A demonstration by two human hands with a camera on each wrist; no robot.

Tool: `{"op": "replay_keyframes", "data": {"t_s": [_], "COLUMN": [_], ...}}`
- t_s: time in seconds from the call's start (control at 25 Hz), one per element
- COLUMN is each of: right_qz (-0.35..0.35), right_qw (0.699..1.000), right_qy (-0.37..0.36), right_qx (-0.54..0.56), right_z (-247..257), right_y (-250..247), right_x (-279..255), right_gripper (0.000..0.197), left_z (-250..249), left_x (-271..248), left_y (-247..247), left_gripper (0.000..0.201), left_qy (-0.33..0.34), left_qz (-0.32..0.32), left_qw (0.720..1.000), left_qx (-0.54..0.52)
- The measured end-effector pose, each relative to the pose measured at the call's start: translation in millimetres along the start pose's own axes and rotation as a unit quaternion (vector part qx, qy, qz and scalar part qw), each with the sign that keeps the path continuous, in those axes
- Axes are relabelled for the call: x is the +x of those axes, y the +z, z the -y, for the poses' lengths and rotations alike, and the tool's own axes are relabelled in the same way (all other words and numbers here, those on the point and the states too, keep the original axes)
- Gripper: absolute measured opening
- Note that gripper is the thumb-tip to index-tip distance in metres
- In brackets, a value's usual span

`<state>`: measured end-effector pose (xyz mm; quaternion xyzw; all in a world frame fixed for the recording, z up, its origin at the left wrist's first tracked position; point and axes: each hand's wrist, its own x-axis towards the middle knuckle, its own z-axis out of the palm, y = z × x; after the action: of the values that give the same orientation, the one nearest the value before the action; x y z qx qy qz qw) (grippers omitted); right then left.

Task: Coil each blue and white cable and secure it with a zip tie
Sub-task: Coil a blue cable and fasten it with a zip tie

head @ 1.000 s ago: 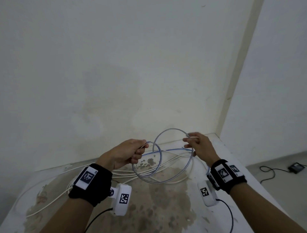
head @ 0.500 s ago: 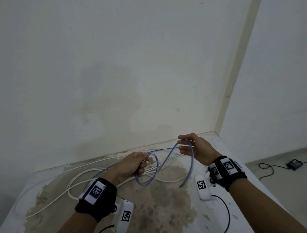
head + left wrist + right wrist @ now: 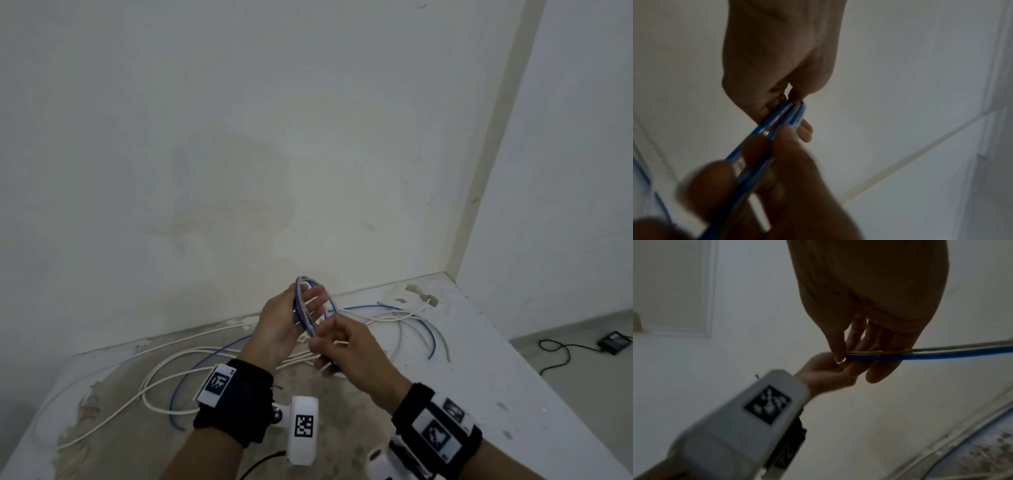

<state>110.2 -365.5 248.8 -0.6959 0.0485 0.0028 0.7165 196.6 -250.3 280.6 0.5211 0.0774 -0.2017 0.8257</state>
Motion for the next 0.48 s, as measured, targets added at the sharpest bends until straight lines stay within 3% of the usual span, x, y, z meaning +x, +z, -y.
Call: {"op": "replay_keyframes", "data": {"t_s": [0.12, 0.28, 0.36, 0.48], "right_qz": [0.014, -0.009, -0.015, 0.021], "right_qw": [0.999, 0.956, 0.946, 0.967], "right_qy": [-0.013, -0.084, -0.056, 0.077], "right_qx": [-0.046, -0.28, -0.32, -0.242], "right_z": [-31, -64, -77, -94], "right_y": [2, -11, -23, -40], "right_x": [-4, -8, -11, -19], "right_gripper": [0.01, 0.009, 0.003, 0.015], "left_z": [-3, 2, 5, 4], "left_x": [-1, -2, -4, -8], "left_y": [1, -1, -2, -4], "left_gripper": [0.029, 0.034, 0.032, 0.028], "left_qy": [-0.01, -0.045, -0.05, -0.044], "left_qz": [-0.017, 0.014, 0.025, 0.048], "left_qw": [1.0, 0.999, 0.998, 0.998], "left_qx": [-0.009, 0.01, 0.022, 0.024]}}
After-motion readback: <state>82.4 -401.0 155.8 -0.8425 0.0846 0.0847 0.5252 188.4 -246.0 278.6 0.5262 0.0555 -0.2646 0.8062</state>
